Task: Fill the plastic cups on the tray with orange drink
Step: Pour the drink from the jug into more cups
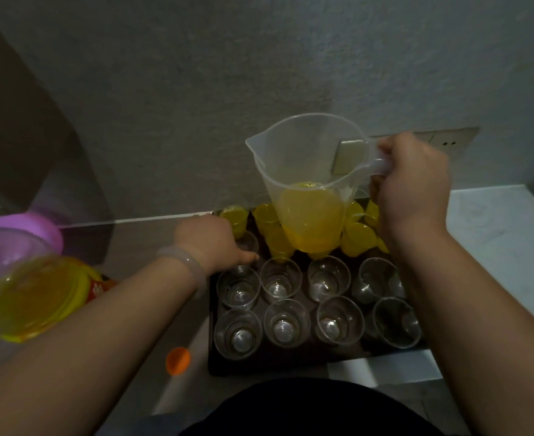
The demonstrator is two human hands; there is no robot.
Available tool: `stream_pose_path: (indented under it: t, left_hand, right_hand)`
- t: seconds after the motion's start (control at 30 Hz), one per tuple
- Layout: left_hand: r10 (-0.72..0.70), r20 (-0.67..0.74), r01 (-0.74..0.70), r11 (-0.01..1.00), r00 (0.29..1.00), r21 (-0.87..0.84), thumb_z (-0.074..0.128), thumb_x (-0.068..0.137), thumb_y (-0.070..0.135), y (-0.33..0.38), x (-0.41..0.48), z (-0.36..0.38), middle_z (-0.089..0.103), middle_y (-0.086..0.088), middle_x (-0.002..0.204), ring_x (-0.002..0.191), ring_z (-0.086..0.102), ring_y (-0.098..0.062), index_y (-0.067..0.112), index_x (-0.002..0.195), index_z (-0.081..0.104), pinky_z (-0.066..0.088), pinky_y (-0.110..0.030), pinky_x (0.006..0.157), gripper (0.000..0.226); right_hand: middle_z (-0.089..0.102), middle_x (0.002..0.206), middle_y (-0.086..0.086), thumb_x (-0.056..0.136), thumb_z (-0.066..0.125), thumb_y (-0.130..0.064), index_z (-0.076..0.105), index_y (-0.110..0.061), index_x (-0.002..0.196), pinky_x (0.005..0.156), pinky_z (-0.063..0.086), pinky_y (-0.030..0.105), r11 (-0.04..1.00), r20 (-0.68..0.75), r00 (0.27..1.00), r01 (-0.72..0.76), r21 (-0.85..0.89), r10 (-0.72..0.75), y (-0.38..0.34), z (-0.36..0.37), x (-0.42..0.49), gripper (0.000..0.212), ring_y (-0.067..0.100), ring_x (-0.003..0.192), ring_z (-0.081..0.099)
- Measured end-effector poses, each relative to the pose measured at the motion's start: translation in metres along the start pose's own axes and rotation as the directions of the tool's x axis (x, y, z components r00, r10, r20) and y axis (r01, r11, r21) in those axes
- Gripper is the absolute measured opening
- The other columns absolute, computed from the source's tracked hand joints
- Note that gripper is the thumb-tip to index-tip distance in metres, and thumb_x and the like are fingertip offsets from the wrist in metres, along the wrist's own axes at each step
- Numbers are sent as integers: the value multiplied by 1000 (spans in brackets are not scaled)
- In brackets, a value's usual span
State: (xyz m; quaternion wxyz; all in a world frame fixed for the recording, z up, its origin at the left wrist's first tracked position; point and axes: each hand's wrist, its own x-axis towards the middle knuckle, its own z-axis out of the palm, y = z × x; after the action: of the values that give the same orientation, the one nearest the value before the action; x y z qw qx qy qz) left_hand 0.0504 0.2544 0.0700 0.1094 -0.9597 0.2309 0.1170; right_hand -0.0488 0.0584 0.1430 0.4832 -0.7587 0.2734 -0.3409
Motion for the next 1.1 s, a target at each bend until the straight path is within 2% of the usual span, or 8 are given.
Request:
stream_pose_path:
  t: [0.1, 0.2, 0.4, 0.53, 0.67, 0.9, 1.0, 1.1]
  left_hand:
    - [11, 20, -11, 1000, 1000, -12, 55, 71, 77, 2, -1, -1, 65, -4, 103, 96, 62, -23, 17, 93, 65, 40, -27, 67, 65]
    - [18, 18, -18, 999, 1000, -34, 57, 72, 72, 3, -1, 0, 65, -4, 101, 94, 62, -23, 17, 92, 66, 41, -27, 66, 59]
    - [13, 37, -10, 997, 999, -70, 57, 74, 70, 3, -1, -2, 64, -6, 103, 95, 62, -25, 15, 96, 66, 43, -28, 68, 60]
    - [11, 43, -7, 997, 999, -78, 58, 75, 70, 4, -2, -4, 64, -6, 103, 96, 62, -25, 14, 95, 66, 41, -28, 68, 60]
    - [8, 43, -5, 997, 999, -82, 60, 75, 67, 4, -2, -5, 64, -4, 97, 85, 59, -22, 16, 91, 65, 41, -28, 65, 54]
    - [27, -39, -31, 995, 999, -98, 60, 71, 64, -3, -7, -19, 65, -5, 89, 81, 59, -25, 16, 80, 64, 40, -26, 62, 48]
    - [34, -72, -42, 993, 997, -115, 61, 70, 63, -7, -12, -28, 67, -8, 94, 89, 63, -27, 16, 79, 61, 40, -26, 62, 48]
    - [67, -138, -92, 979, 988, -183, 61, 71, 60, -15, -17, -38, 66, -11, 98, 93, 60, -28, 17, 80, 55, 37, -27, 63, 44]
  right_hand:
    - [36, 59, 14, 90, 50, -11, 54, 18, 79, 42, 27, 13, 1000, 7, 1000, 16, 21, -16, 1, 0, -1, 32, 1, 44, 39]
    - [40, 59, -1, 93, 49, -3, 62, 11, 92, 47, 32, 3, 996, 47, 998, 46, -74, -43, 2, 0, -3, 19, -12, 48, 45]
    - [39, 58, 9, 86, 51, -15, 51, 13, 71, 50, 32, 38, 996, -49, 998, -30, 87, 34, -4, 4, -6, 32, 8, 53, 38]
    - [44, 62, -4, 93, 50, -2, 64, 6, 98, 49, 35, 4, 997, 18, 1000, 12, -77, -11, 2, -2, -6, 17, -13, 48, 47]
    - [42, 65, -12, 95, 48, -3, 64, 2, 106, 51, 35, 1, 996, 18, 1000, 22, -87, -21, 3, -5, -7, 20, -18, 50, 47]
    - [42, 68, 27, 89, 48, -6, 53, 19, 85, 40, 29, 17, 1000, -30, 999, 21, -17, -21, -4, -7, -4, 26, 6, 47, 37]
    - [45, 60, 7, 90, 49, -3, 61, 8, 91, 44, 36, 10, 1000, 16, 1000, 9, -21, -9, -6, -8, -3, 16, -1, 45, 44]
    - [37, 61, 21, 80, 53, -18, 55, 10, 69, 48, 34, 36, 988, -31, 999, -39, 148, 44, -17, -6, -3, 30, 15, 52, 38]
